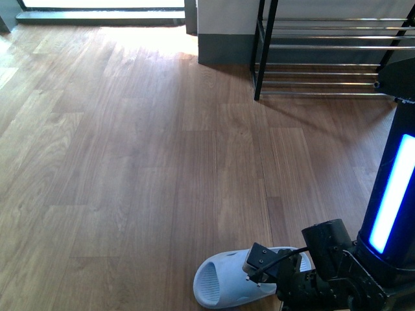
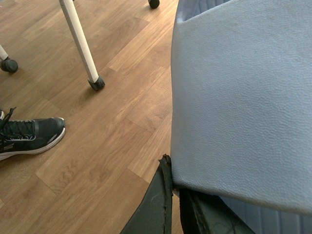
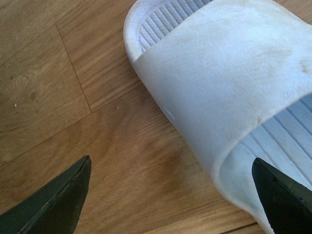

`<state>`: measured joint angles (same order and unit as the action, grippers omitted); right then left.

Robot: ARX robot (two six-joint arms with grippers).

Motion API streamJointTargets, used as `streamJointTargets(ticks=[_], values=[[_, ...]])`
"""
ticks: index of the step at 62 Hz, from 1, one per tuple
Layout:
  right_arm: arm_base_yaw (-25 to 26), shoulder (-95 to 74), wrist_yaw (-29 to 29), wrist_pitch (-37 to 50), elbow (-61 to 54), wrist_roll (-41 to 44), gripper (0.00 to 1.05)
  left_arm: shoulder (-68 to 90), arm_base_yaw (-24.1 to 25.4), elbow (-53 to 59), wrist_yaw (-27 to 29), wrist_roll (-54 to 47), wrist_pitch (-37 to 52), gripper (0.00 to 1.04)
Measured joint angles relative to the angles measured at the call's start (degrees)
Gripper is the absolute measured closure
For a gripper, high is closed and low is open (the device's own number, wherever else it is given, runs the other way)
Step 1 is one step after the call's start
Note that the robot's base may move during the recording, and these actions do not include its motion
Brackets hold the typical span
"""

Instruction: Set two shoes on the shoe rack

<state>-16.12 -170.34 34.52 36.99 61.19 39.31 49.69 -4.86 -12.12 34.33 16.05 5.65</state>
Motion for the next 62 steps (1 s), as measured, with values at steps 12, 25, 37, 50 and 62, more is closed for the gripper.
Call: streamJointTargets(ticks=[12,25,37,50,62], values=[[-0.74,-1.75,0.39,0.7,2.49,-3.52,0.16,0.0,0.0,0.0,0.0,0.0,0.0,1.03],[-0.63,-3.23,0.48,1.88,5.53,-8.68,0.48,0.0,0.0,0.0,0.0,0.0,0.0,1.03],[-0.74,-4.63,1.53,4.22,7.28,-13.42,0.77,0.0,0.0,0.0,0.0,0.0,0.0,1.03],[-1.09,-2.45,-2.43,9.05,4.22,-15.76,1.03,0.0,0.0,0.0,0.0,0.0,0.0,1.03],[1.27,11.37,-9.99,16.76,-7.82,-11.41,1.03,0.0,0.0,0.0,-0.02,0.0,0.0,1.03]])
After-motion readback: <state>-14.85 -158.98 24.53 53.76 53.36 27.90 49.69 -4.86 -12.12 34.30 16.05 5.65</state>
